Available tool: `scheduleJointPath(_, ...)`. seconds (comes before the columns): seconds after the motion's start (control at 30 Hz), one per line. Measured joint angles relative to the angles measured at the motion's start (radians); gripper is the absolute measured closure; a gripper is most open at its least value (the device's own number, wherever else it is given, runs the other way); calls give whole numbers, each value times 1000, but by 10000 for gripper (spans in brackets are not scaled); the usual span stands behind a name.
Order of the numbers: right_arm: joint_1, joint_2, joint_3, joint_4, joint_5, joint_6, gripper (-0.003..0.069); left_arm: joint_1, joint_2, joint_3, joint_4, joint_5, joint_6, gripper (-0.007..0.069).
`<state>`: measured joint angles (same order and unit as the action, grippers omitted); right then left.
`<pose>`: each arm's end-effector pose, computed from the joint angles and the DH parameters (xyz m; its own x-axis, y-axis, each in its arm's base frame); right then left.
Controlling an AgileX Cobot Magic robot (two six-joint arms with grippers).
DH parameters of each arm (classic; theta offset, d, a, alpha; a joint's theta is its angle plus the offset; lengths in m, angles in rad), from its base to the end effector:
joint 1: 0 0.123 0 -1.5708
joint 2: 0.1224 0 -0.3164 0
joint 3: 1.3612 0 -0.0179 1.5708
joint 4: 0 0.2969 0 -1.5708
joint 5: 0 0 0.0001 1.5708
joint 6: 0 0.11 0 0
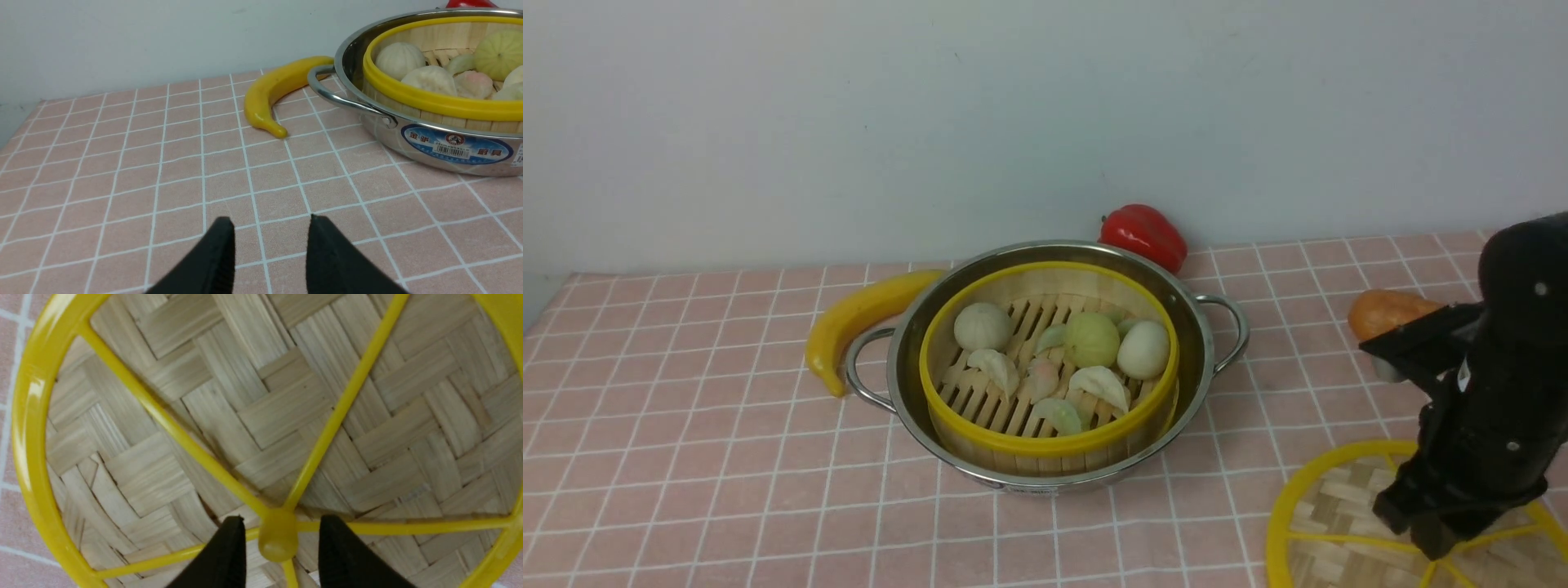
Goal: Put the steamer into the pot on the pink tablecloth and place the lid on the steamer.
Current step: 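Move the gripper down to the bamboo steamer lid and grasp its center knob, then place the bamboo steamer lid onto the steamer basket in the pot with the right gripper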
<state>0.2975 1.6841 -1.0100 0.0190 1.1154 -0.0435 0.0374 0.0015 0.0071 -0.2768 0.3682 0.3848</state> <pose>0.3021 0.0946 0.1721 -0.9370 -0.3240 0.1304 -0.3241 0.9458 0.0215 0.0862 -0.0076 0.1733 -0.2637 0.1150 -0.9577 0.0911 0.9914 0.0939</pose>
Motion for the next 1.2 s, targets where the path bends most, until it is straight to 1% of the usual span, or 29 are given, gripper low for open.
scheduleJointPath(0.13, 0, 1, 29, 0, 5, 2, 387, 0, 0, 0, 0, 0, 0, 382)
scheduleJointPath(0.27, 0, 10, 61, 1, -38, 3, 393, 0, 0, 0, 0, 0, 0, 382)
scheduleJointPath(0.3, 0, 10, 64, 4, -52, 7, 421, 0, 0, 0, 0, 0, 0, 382)
scheduleJointPath(0.33, 0, 10, 64, 4, -53, 7, 426, 0, 0, 0, 0, 0, 0, 382)
scheduleJointPath(0.37, 0, 9, 64, 4, -63, 10, 496, 0, 0, 0, 0, 0, 0, 382)
scheduleJointPath(0.4, 0, 8, 64, 5, -63, 14, 527, 0, 0, 0, 0, 0, 0, 382)
scheduleJointPath(0.67, 0, -5, 54, -4, -67, 43, 524, 0, 0, 0, 0, 0, 0, 382)
scheduleJointPath(0.73, 0, -49, 36, -19, -64, 55, 524, 0, 0, 0, 0, 0, 0, 382)
scheduleJointPath(0.9, 0, -193, -33, -19, 31, 65, 524, 0, 0, 0, 0, 0, 0, 382)
scheduleJointPath(0.97, 0, -262, -64, -19, 81, 43, 524, 0, 0, 0, 0, 0, 0, 382)
scheduleJointPath(1.07, 0, -297, -104, 12, 97, -31, 524, 0, 0, 0, 0, 0, 0, 382)
scheduleJointPath(1.13, 1, -290, -149, 80, 85, -98, 524, 0, 0, 0, 0, 0, 0, 382)
scheduleJointPath(1.17, 12, -263, -191, 136, 73, -161, 524, 0, 0, 0, 0, 0, 0, 382)
scheduleJointPath(1.2, 24, -242, -227, 168, 68, -191, 524, 0, 0, 0, 0, 0, 0, 382)
